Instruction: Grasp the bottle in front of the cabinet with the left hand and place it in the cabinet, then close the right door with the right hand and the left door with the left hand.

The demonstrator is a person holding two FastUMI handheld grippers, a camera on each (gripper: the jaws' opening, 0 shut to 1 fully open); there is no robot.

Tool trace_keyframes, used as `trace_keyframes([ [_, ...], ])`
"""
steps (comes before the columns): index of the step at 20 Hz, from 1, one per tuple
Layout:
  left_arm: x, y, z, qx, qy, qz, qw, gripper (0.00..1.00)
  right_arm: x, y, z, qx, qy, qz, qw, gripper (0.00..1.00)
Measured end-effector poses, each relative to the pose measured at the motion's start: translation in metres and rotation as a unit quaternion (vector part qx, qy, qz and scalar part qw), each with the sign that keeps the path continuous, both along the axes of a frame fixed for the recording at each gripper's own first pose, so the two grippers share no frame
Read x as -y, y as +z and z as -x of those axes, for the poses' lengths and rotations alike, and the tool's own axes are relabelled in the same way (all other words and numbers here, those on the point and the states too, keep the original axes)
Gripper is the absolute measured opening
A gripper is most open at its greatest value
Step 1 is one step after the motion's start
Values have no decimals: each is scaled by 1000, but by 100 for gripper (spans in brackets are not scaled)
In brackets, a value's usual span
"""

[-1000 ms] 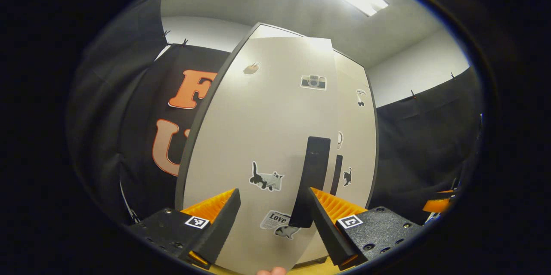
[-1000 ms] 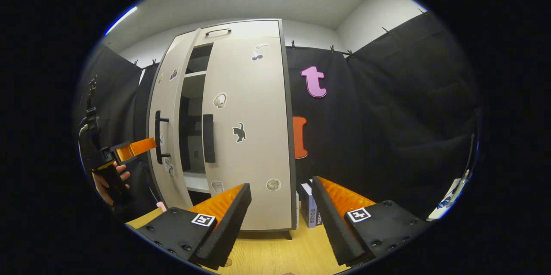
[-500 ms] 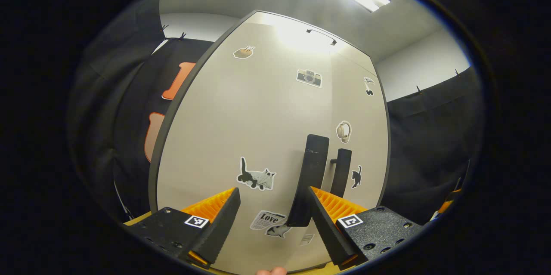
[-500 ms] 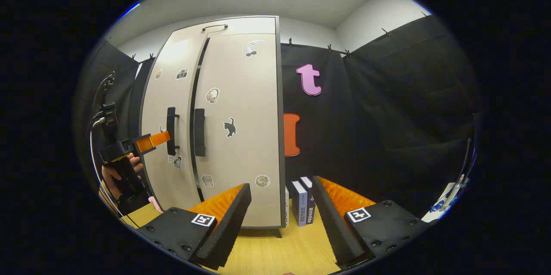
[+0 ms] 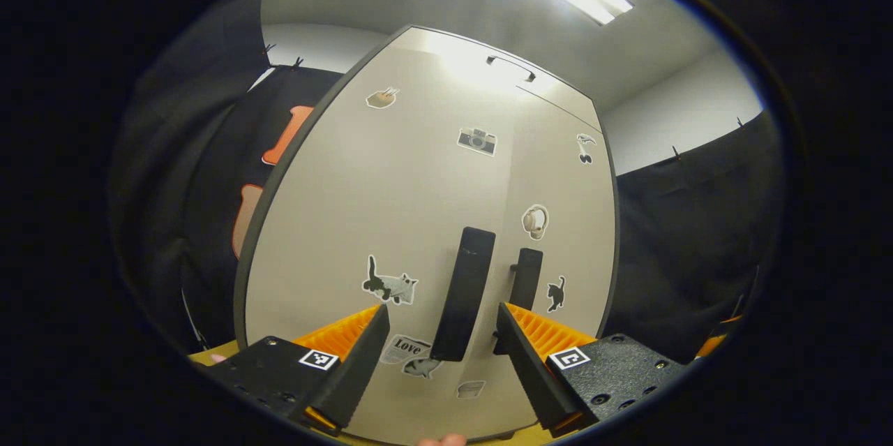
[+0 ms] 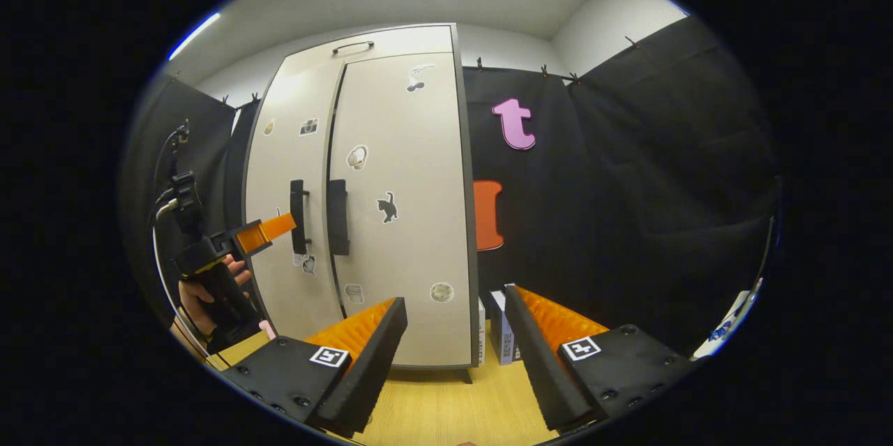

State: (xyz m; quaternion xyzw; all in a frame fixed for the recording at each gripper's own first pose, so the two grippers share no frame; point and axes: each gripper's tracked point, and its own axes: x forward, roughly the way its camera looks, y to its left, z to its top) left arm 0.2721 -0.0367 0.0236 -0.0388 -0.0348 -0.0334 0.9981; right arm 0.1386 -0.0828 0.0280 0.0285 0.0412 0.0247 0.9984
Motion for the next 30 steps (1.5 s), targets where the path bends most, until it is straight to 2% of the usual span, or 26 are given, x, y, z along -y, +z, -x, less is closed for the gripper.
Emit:
trace_keyframes([
  [7, 14, -12, 93, -13, 47, -45, 998, 94, 0, 1, 25, -6, 56, -9, 998, 95],
  [8, 17, -17, 106, -21, 55, -46, 997, 97, 1, 3, 30, -4, 63, -10, 998, 95],
  [9, 20, -21, 119, -29, 65, -46, 996, 94, 3, 4, 35, -2, 72, -13, 997, 95],
  [13, 39, -21, 169, -38, 104, -36, 993, 94, 11, 5, 60, 0, 100, -35, 994, 95],
  [18, 71, -13, 213, -22, 136, -26, 990, 94, 40, 2, 90, 5, 100, -31, 994, 95],
  [21, 91, -6, 231, -18, 141, -28, 989, 94, 50, 3, 106, 6, 104, -35, 994, 95],
  [26, 122, 3, 240, -18, 120, -44, 992, 95, 66, 8, 117, 13, 97, -31, 995, 95],
  [30, 140, 4, 243, -23, 103, -36, 994, 95, 70, 8, 124, 17, 95, -24, 995, 95],
])
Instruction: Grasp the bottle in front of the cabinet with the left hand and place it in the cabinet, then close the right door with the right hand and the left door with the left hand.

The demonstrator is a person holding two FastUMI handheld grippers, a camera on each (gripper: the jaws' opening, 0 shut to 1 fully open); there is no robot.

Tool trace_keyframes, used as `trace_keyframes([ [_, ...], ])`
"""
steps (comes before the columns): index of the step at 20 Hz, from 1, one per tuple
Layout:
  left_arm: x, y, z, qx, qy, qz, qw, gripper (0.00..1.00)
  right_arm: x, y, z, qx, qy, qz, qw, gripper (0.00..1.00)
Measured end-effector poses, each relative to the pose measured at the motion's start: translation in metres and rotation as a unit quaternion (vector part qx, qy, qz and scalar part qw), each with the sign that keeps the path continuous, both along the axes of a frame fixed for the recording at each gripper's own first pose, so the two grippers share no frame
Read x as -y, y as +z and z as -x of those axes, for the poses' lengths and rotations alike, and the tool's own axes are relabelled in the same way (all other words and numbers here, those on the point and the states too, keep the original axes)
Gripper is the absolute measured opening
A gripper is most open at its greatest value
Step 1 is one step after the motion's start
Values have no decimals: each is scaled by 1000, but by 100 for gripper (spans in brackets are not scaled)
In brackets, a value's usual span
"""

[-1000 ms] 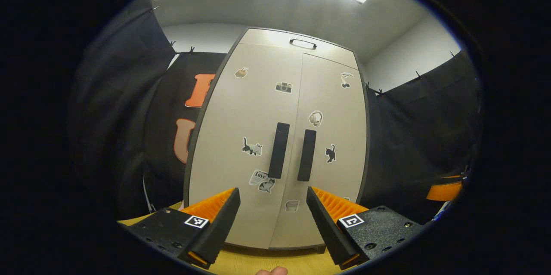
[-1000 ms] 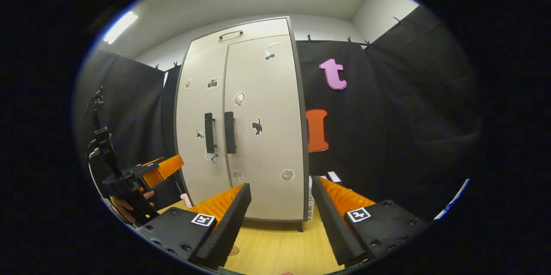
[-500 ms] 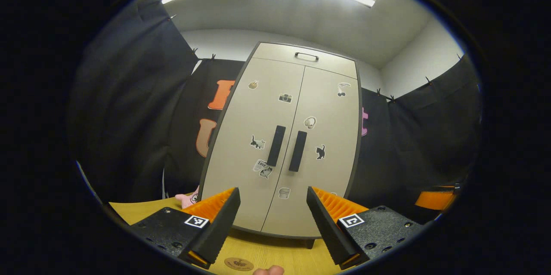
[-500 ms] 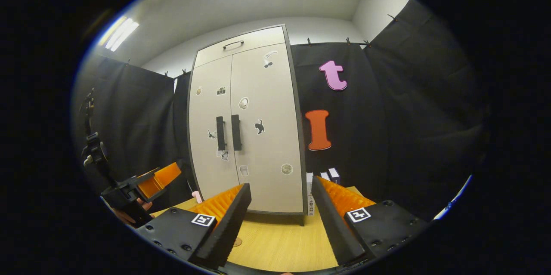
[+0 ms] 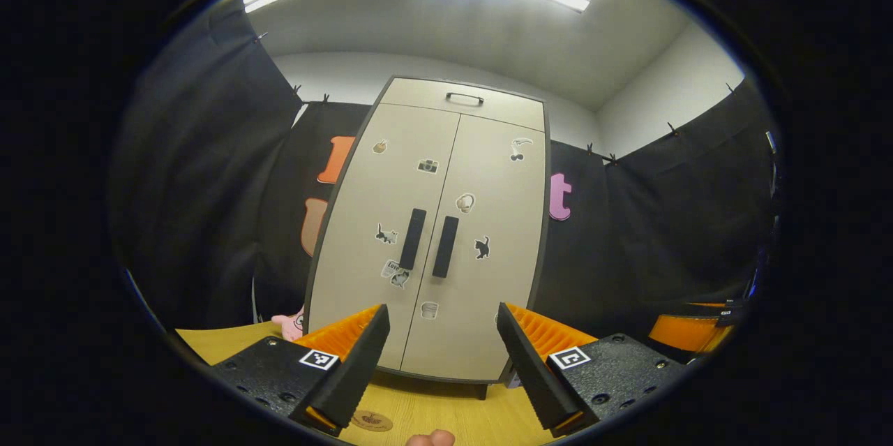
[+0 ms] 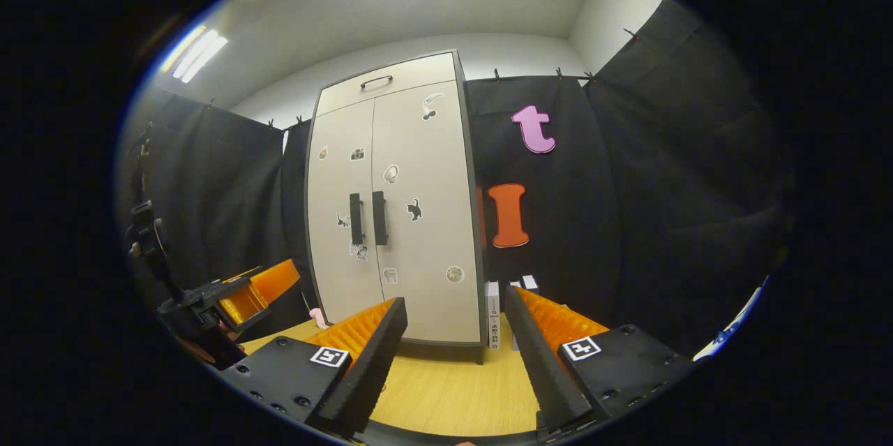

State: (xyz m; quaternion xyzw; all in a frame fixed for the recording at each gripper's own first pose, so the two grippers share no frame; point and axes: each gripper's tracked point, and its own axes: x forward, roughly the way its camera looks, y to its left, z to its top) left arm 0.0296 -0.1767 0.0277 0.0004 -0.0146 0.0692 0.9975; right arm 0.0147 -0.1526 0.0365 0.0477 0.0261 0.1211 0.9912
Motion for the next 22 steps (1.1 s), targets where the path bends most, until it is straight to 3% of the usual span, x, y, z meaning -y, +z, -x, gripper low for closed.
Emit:
trace_keyframes([
  [4, 8, 0, 3, -5, -13, 6, 1000, 95, 2, 3, 4, 7, -4, 7, 1000, 95],
  [22, -23, -7, 14, -13, 15, -1, 1000, 95, -13, -7, 5, 0, 1, 3, 1000, 95],
])
